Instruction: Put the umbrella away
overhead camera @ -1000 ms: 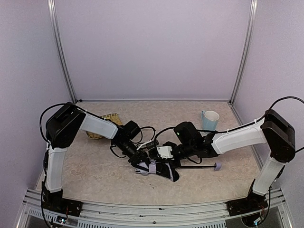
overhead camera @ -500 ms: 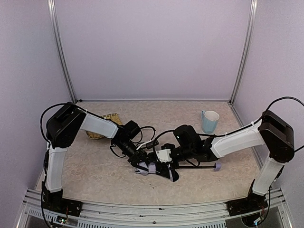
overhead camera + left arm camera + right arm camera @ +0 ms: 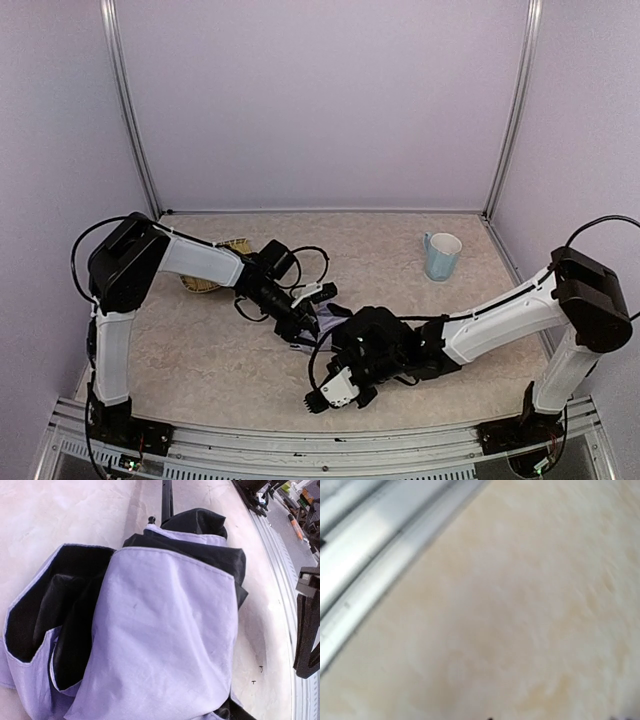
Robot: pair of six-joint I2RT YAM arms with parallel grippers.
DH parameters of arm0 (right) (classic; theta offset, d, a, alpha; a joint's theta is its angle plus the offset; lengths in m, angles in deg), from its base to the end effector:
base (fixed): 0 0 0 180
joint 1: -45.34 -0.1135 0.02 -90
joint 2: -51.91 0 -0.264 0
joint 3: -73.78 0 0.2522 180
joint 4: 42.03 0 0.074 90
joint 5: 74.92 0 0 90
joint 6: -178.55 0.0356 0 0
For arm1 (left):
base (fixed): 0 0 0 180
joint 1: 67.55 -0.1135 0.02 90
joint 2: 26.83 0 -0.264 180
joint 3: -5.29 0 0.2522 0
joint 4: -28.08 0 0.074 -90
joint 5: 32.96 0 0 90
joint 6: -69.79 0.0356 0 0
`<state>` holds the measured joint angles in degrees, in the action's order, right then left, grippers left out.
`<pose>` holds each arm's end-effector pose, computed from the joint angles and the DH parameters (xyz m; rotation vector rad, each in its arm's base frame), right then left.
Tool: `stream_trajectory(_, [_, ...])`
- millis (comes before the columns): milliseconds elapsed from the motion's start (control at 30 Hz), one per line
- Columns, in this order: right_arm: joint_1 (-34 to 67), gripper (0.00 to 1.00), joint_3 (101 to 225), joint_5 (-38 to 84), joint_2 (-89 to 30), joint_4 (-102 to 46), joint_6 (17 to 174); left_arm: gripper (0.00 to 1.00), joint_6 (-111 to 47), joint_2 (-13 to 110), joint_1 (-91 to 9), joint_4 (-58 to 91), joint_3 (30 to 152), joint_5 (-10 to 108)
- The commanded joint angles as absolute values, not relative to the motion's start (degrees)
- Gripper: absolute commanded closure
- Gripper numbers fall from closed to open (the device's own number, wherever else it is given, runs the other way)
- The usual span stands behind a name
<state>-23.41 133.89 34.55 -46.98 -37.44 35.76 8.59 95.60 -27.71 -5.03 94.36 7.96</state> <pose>0.1106 0.3171 0.1425 -2.1156 0.9866 0.5348 0.2984 -0.2840 0.1084 1.6476 1.9809 -1.2171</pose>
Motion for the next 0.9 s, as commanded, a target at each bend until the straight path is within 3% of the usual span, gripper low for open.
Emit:
stream_trajectory(0, [-22.40,0.93,132.31,31.55,-38.94,-38.08,42.05,1.00,9.39,97.43,-26.68,-5.42,90.88,23.08])
stream_trajectory(267, [-7.78,0.82,134.22,45.23,-23.68,-33.41,65.83,1.00,10.09,95.59,-23.50,-3.06,87.68,27.25])
stream_trajectory(433, [4.76,0.69,137.45,51.58,-22.69,-30.61,80.64,1.00,11.85,93.09,-21.42,-1.16,84.51,28.55])
stream_trajectory(633, [9.81,0.67,159.90,45.86,-41.57,-12.39,89.99,1.00,17.67,86.33,-16.57,1.03,76.81,28.81])
stream_trajectory(867, [9.83,0.66,178.73,50.40,-65.08,1.43,93.37,1.00,18.22,85.43,-14.29,2.04,74.69,30.30])
